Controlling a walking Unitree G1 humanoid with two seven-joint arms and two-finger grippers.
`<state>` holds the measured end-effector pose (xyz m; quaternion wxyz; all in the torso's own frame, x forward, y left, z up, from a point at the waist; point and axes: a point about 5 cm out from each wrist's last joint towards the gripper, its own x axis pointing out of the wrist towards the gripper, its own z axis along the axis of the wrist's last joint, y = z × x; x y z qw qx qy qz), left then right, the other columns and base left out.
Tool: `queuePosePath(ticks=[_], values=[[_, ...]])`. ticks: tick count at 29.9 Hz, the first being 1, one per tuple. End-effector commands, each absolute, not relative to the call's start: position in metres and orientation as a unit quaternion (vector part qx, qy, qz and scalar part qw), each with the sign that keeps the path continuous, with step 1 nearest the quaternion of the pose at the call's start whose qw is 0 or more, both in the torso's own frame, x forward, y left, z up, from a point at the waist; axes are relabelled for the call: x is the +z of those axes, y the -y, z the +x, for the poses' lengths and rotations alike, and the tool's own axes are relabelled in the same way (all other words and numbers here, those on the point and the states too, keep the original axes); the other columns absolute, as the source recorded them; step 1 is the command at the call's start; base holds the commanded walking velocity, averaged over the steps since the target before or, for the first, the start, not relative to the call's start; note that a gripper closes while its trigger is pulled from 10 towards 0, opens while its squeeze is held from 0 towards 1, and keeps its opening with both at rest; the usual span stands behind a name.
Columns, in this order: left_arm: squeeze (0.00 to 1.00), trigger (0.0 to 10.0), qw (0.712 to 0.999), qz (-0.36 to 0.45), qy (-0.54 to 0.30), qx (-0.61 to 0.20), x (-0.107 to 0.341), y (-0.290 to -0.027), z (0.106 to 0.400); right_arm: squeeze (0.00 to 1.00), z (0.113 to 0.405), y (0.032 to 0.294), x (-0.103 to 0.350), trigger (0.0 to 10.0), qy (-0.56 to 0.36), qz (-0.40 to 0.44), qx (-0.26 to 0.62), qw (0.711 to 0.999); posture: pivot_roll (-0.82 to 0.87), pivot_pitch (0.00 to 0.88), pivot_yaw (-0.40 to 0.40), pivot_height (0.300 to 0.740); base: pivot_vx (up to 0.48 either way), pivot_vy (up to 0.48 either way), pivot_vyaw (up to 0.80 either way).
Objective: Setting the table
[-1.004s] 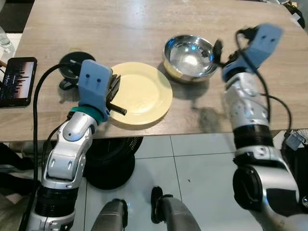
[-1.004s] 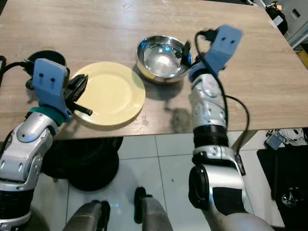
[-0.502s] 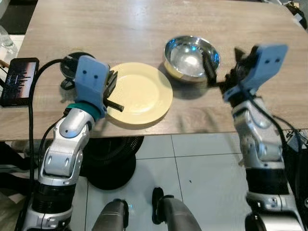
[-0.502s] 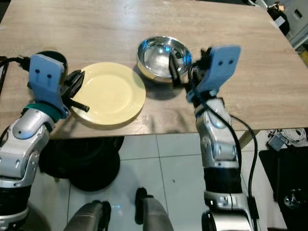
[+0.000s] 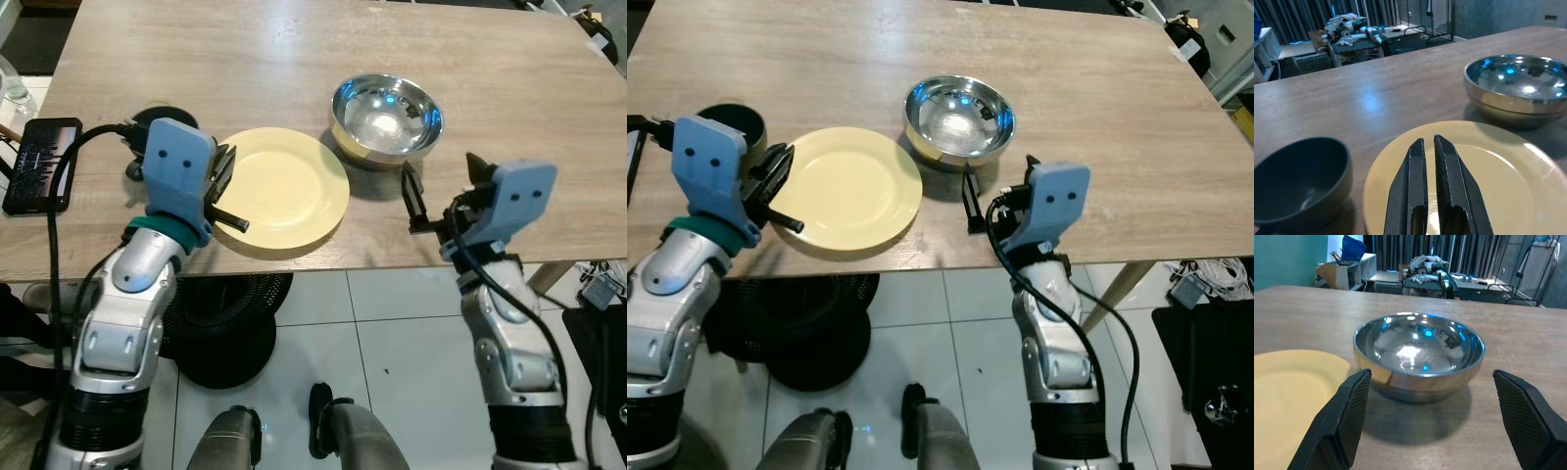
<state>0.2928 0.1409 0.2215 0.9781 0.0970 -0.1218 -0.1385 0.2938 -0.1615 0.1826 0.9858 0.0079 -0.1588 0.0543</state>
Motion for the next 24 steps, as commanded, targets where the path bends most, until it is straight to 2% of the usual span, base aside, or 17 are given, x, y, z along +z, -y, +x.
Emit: queuePosePath(ticks=[1,11,14,17,20,22,23,24], values=[[0.00,10.0,0.978,0.097,0.124,-0.140,0.219,-0.136,0.292,0.00,0.292,0.165,0.177,10.0,0.152,0.006,0.038,0.988,0.10,0.084,-0.038,0.740,0.000,0.000,0.00],[0.00,10.0,0.978,0.105,0.121,-0.131,0.216,-0.135,0.298,0.00,0.291,0.160,0.181,10.0,0.161,0.011,0.025,0.987,0.09,0.084,-0.030,0.740,0.000,0.000,0.00],[0.00,10.0,0.979,0.105,0.117,-0.129,0.214,-0.135,0.298,0.00,0.290,0.154,0.182,10.0,0.161,0.003,0.045,0.986,0.09,0.090,-0.032,0.740,0.000,0.000,0.00],[0.00,10.0,0.985,0.113,0.101,-0.087,0.208,-0.143,0.299,0.00,0.289,0.152,0.181,10.0,0.155,-0.006,0.068,0.986,0.09,0.098,-0.037,0.740,0.000,0.000,0.00],[0.00,10.0,0.985,0.114,0.098,-0.080,0.207,-0.144,0.299,0.00,0.289,0.152,0.180,10.0,0.154,-0.007,0.068,0.986,0.09,0.098,-0.037,0.740,0.000,0.000,0.00],[0.00,10.0,0.993,0.099,0.064,-0.031,0.198,-0.169,0.293,0.00,0.296,0.165,0.181,10.0,0.148,-0.015,0.057,0.987,0.11,0.115,-0.053,0.740,0.000,0.000,0.00],[0.00,10.0,0.993,0.099,0.064,-0.031,0.198,-0.169,0.293,0.00,0.296,0.165,0.181,10.0,0.148,-0.015,0.057,0.987,0.11,0.115,-0.053,0.740,0.000,0.000,0.00],[0.00,10.0,0.994,0.095,0.049,-0.023,0.196,-0.180,0.289,0.00,0.300,0.171,0.181,10.0,0.145,-0.020,0.051,0.988,0.12,0.119,-0.057,0.740,0.000,0.000,0.00]])
